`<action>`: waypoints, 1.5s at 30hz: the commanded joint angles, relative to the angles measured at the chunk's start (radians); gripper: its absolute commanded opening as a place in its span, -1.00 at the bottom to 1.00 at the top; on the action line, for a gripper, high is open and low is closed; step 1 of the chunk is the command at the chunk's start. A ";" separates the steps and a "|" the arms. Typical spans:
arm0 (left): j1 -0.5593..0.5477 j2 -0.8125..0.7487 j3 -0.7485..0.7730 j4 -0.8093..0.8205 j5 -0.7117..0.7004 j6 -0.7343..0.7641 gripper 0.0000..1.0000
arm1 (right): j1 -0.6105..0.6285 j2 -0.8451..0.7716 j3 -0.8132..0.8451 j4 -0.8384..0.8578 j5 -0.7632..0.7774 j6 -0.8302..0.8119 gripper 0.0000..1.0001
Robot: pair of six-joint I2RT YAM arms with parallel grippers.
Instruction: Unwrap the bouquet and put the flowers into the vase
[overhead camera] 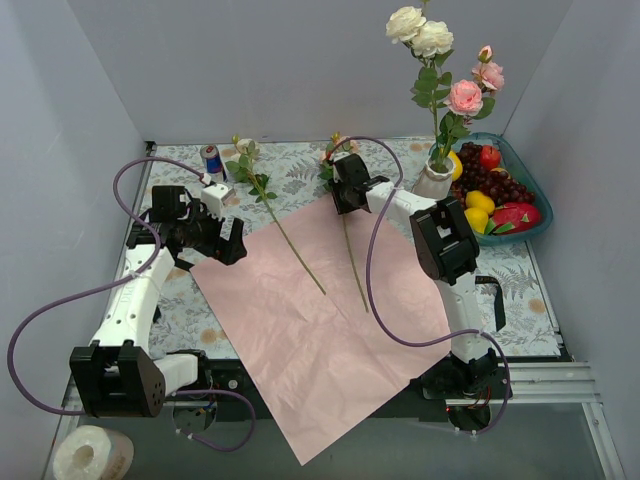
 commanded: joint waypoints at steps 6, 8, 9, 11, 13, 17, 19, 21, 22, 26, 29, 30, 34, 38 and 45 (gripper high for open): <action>0.002 -0.071 0.018 -0.030 -0.024 0.005 0.96 | 0.004 0.031 -0.010 -0.017 -0.027 0.016 -0.38; 0.002 -0.073 0.021 -0.034 -0.026 0.004 0.96 | 0.005 0.029 -0.007 -0.028 -0.029 0.014 -0.58; 0.002 -0.074 0.021 -0.036 -0.024 0.004 0.96 | 0.005 0.017 0.000 -0.029 -0.027 0.014 -0.68; 0.001 -0.079 0.018 -0.036 -0.029 0.004 0.96 | 0.005 -0.012 0.003 -0.017 -0.034 0.017 -0.97; 0.002 -0.077 0.024 -0.037 -0.036 0.005 0.96 | 0.005 -0.069 0.022 -0.008 -0.046 0.021 -0.97; 0.002 -0.074 0.036 -0.040 -0.038 0.004 0.96 | 0.010 -0.155 0.108 -0.011 -0.073 0.016 -0.97; 0.002 -0.079 0.039 -0.042 -0.035 0.002 0.96 | 0.011 -0.210 0.139 0.001 -0.090 0.005 -0.97; 0.002 -0.083 0.042 -0.050 -0.033 0.002 0.96 | 0.010 -0.264 0.200 0.012 -0.103 -0.004 -0.97; 0.002 -0.089 0.042 -0.053 -0.035 0.005 0.97 | 0.010 -0.285 0.216 0.026 -0.127 -0.009 -0.97; 0.001 -0.109 0.038 -0.059 -0.038 0.011 0.96 | 0.007 -0.390 0.268 0.092 -0.185 -0.035 -0.97; 0.001 -0.123 0.023 -0.057 -0.035 0.016 0.96 | 0.004 -0.489 0.274 0.180 -0.213 -0.061 -0.97; 0.002 -0.123 0.018 -0.059 -0.035 0.017 0.96 | -0.001 -0.543 0.270 0.204 -0.225 -0.065 -0.97; 0.002 -0.123 0.012 -0.059 -0.038 0.027 0.96 | -0.018 -0.664 0.238 0.320 -0.238 -0.125 -0.97; 0.002 -0.123 0.004 -0.053 -0.033 0.028 0.96 | -0.032 -0.843 0.019 0.547 -0.167 -0.226 -0.97; 0.002 -0.108 -0.008 -0.045 -0.038 0.050 0.96 | -0.179 -1.048 -0.236 0.848 -0.050 -0.289 -0.97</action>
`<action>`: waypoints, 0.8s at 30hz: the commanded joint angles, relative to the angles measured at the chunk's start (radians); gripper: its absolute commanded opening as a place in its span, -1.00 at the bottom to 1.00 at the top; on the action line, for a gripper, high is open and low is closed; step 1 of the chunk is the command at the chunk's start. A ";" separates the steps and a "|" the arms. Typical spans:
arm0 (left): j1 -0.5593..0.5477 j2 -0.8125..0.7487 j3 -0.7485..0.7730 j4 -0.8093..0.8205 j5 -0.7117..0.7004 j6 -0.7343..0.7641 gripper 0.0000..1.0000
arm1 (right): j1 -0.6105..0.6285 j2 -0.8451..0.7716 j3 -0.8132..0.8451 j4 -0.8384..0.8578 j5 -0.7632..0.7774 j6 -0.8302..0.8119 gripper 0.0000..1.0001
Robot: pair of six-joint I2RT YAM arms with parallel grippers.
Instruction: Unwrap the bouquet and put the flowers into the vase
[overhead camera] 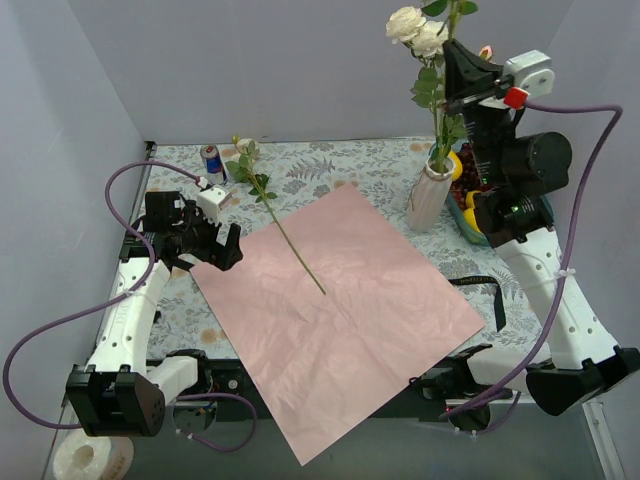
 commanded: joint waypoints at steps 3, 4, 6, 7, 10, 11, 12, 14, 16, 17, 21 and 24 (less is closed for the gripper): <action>0.002 0.005 0.002 0.009 0.000 0.022 0.96 | -0.148 -0.042 -0.125 0.266 0.066 -0.012 -0.97; 0.002 0.010 0.008 0.009 0.004 0.022 0.96 | -0.159 -0.045 -0.139 0.307 0.072 0.001 -0.97; 0.002 0.016 0.011 0.009 0.008 0.022 0.96 | -0.191 -0.046 -0.165 0.335 0.077 0.026 -0.97; 0.002 0.019 0.013 0.009 0.007 0.020 0.96 | -0.202 -0.045 -0.171 0.343 0.089 0.037 -0.97; 0.002 0.023 0.014 0.006 0.004 0.022 0.96 | -0.235 -0.037 -0.200 0.395 0.108 0.087 -0.97; 0.002 0.024 0.014 0.006 0.005 0.025 0.96 | -0.251 -0.032 -0.206 0.413 0.117 0.113 -0.97; 0.002 0.024 0.014 0.006 0.002 0.028 0.96 | -0.257 -0.031 -0.222 0.424 0.128 0.129 -0.97; 0.002 0.028 0.013 0.008 -0.001 0.028 0.96 | -0.280 -0.025 -0.236 0.453 0.146 0.155 -0.97; 0.002 0.034 0.017 0.008 -0.003 0.028 0.96 | -0.292 -0.016 -0.234 0.459 0.143 0.193 -0.97; 0.002 0.036 0.017 0.008 0.000 0.026 0.96 | -0.304 -0.008 -0.233 0.462 0.144 0.202 -0.97; 0.002 0.040 0.019 0.000 -0.003 0.026 0.96 | -0.323 0.009 -0.220 0.487 0.138 0.242 -0.97; 0.002 0.027 0.008 -0.014 -0.004 0.034 0.96 | -0.326 0.021 -0.211 0.510 0.144 0.244 -0.97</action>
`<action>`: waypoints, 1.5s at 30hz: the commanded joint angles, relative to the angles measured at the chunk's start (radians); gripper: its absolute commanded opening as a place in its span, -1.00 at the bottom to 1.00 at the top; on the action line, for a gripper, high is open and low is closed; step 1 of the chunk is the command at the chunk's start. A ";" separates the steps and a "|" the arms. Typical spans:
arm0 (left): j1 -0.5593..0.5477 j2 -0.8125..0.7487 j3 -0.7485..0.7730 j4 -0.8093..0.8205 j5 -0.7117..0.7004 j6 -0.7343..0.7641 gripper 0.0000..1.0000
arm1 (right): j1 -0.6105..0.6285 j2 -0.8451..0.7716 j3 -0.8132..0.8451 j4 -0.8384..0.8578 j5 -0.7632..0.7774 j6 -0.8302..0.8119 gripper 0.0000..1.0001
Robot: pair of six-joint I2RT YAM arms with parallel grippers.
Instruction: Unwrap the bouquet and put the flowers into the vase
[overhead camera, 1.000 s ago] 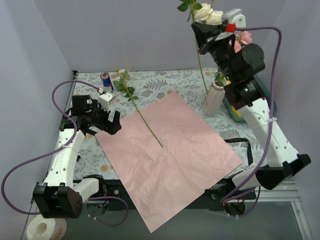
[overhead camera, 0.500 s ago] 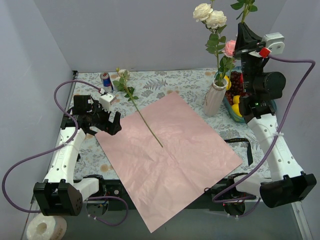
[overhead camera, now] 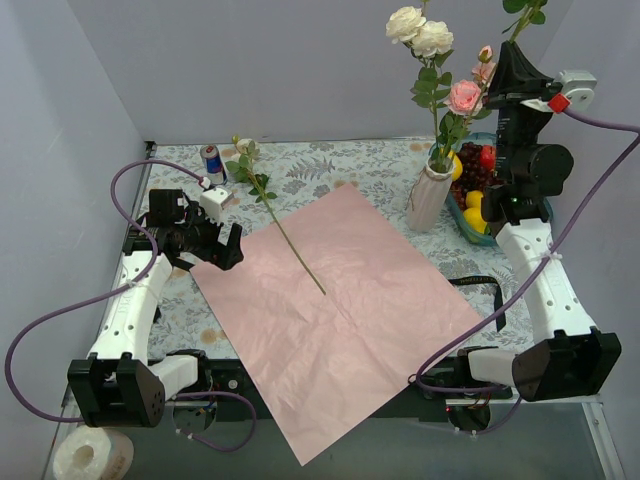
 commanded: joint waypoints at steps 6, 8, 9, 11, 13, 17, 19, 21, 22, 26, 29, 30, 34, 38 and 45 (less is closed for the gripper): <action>0.002 -0.019 0.004 -0.030 -0.002 0.019 0.96 | -0.020 0.036 0.016 0.159 0.030 0.050 -0.97; 0.002 -0.016 0.006 -0.031 0.001 0.018 0.96 | -0.022 0.047 0.002 0.190 0.032 0.055 -0.97; 0.002 -0.017 0.007 -0.033 0.001 0.015 0.96 | -0.021 0.051 -0.010 0.201 0.027 0.055 -0.97; 0.002 -0.016 0.012 -0.033 0.001 0.016 0.96 | -0.021 0.062 -0.024 0.224 0.019 0.056 -0.97; 0.002 -0.016 0.016 -0.034 -0.002 0.016 0.96 | -0.021 0.067 -0.048 0.236 0.004 0.058 -0.97; 0.002 -0.014 0.026 -0.039 0.002 0.019 0.96 | -0.020 0.067 -0.091 0.258 -0.024 0.058 -0.97; 0.002 -0.014 0.027 -0.039 0.007 0.019 0.96 | -0.022 0.062 -0.120 0.255 -0.027 0.058 -0.97; 0.002 -0.016 0.026 -0.037 0.005 0.018 0.96 | -0.022 0.053 -0.133 0.238 -0.034 0.058 -0.97; 0.002 -0.016 0.027 -0.037 0.005 0.018 0.96 | -0.022 0.053 -0.133 0.204 -0.051 0.056 -0.97; 0.001 -0.020 0.039 -0.033 0.021 0.012 0.96 | -0.022 0.054 -0.111 0.091 -0.076 0.055 -0.46; 0.002 -0.020 0.055 -0.034 0.027 0.005 0.96 | -0.022 0.048 -0.084 -0.015 -0.099 0.047 0.10; 0.002 -0.019 0.058 -0.036 0.027 0.004 0.96 | -0.021 0.047 -0.066 -0.038 -0.097 0.046 0.20; 0.002 -0.011 0.085 -0.049 0.039 0.001 0.96 | -0.020 0.027 -0.020 -0.149 -0.088 0.036 0.37; 0.002 -0.010 0.128 -0.059 0.051 -0.018 0.96 | 0.004 0.033 0.095 -0.371 -0.076 0.058 0.41; 0.002 -0.008 0.157 -0.059 0.073 -0.051 0.96 | 0.192 -0.024 0.195 -0.717 0.036 0.041 0.53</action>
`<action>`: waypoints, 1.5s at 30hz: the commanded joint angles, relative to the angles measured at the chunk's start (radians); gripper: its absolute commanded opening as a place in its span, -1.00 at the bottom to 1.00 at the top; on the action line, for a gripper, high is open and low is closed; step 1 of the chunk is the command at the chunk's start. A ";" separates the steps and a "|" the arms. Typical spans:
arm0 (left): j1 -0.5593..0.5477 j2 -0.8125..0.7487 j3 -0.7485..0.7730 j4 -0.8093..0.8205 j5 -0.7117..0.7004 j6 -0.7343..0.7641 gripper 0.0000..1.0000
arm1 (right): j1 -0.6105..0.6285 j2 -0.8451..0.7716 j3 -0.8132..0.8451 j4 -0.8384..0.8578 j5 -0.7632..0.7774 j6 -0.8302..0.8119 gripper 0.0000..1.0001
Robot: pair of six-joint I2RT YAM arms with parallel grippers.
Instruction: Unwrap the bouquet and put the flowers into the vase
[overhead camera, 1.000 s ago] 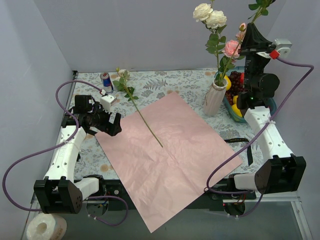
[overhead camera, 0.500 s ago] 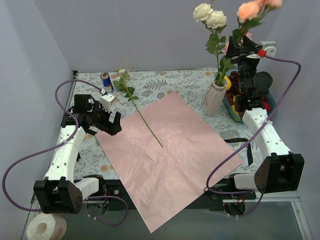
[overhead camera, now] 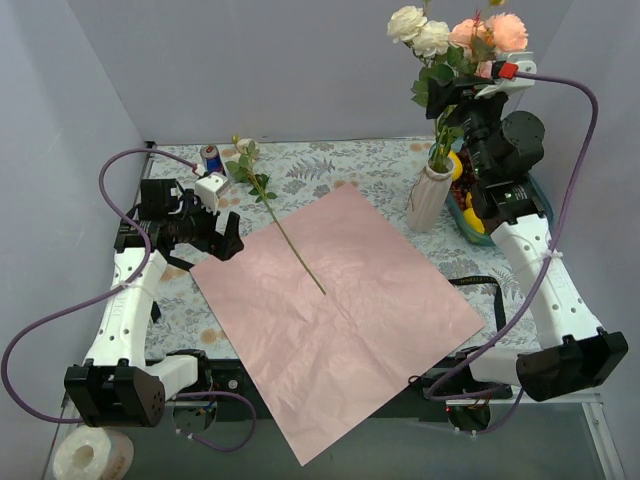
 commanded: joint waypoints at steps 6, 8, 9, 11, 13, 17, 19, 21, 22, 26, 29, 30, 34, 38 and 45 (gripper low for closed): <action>0.002 -0.016 0.061 -0.024 0.051 -0.038 0.97 | 0.203 0.011 0.229 -0.509 0.254 -0.071 0.70; 0.002 -0.027 0.054 -0.024 0.048 -0.038 0.96 | 0.203 0.019 0.240 -0.574 0.252 -0.039 0.71; 0.002 -0.030 0.048 -0.023 0.046 -0.038 0.96 | 0.203 -0.003 0.182 -0.550 0.217 -0.027 0.70; 0.002 -0.041 0.034 -0.016 0.040 -0.039 0.97 | 0.221 -0.096 0.086 -0.435 0.202 -0.002 0.75; 0.002 -0.042 0.035 -0.013 0.041 -0.044 0.96 | 0.240 -0.129 0.048 -0.445 0.210 0.002 0.77; 0.002 -0.036 0.054 -0.018 0.048 -0.054 0.96 | 0.286 -0.178 -0.013 -0.439 0.123 -0.008 0.77; 0.002 -0.025 0.064 -0.013 0.044 -0.062 0.96 | 0.336 -0.175 -0.024 -0.405 -0.009 -0.042 0.78; 0.002 -0.012 0.089 -0.006 0.043 -0.093 0.96 | 0.393 -0.135 0.007 -0.454 -0.070 -0.096 0.78; 0.002 -0.001 0.100 -0.003 0.035 -0.105 0.96 | 0.458 -0.083 0.039 -0.472 -0.080 -0.126 0.78; 0.002 0.007 0.127 0.048 0.012 -0.172 0.96 | 0.592 0.081 0.056 -0.512 -0.101 -0.133 0.78; 0.002 0.015 0.137 0.057 0.002 -0.199 0.96 | 0.640 0.242 0.074 -0.536 -0.067 -0.122 0.74; 0.031 0.021 0.141 0.054 0.001 -0.202 0.96 | 0.641 0.314 0.079 -0.529 -0.083 -0.116 0.73; 0.073 0.051 0.144 0.037 -0.008 -0.196 0.96 | 0.642 0.538 0.233 -0.569 -0.098 -0.116 0.71; 0.133 0.096 0.121 0.025 -0.034 -0.159 0.96 | 0.642 0.805 0.529 -0.724 -0.094 -0.128 0.63; 0.228 0.131 0.072 -0.001 -0.057 -0.061 0.96 | 0.620 1.043 0.778 -0.689 -0.069 -0.067 0.48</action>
